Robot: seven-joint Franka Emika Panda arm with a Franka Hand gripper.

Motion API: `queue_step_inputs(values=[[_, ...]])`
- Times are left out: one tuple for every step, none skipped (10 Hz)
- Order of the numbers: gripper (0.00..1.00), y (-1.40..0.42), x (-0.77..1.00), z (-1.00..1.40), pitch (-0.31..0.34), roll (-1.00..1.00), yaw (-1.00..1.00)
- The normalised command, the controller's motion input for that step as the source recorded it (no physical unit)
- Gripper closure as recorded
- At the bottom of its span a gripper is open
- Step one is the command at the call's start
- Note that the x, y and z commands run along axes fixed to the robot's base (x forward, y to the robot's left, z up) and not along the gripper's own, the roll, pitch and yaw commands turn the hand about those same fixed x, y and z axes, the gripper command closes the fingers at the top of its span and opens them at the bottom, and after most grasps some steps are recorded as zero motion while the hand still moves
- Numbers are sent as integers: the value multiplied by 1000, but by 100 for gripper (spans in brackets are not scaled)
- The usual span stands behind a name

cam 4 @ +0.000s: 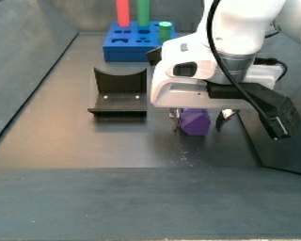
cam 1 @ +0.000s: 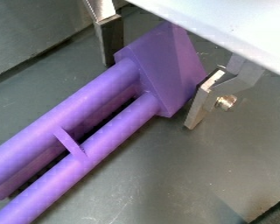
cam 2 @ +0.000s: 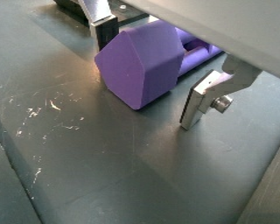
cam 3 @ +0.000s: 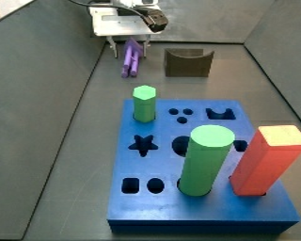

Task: Pick up the 3 prong object. Move up. Rotate the 3 prong object. Place the 3 prong object on the fixture. Regrasp the 3 prong object. Move to above the board. Insert the 3 prong object.
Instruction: Pick up the 3 prong object, then move up.

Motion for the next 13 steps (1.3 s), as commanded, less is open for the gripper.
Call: queue_step_inputs(values=[[0,0,0,0,0,0,0],[100,0,0,0,0,0,0],[100,0,0,0,0,0,0],[100,0,0,0,0,0,0],[100,0,0,0,0,0,0],[100,0,0,0,0,0,0],[100,0,0,0,0,0,0],[100,0,0,0,0,0,0],[100,0,0,0,0,0,0],[100,0,0,0,0,0,0],[100,0,0,0,0,0,0],[100,0,0,0,0,0,0],[100,0,0,833,0,0,0]])
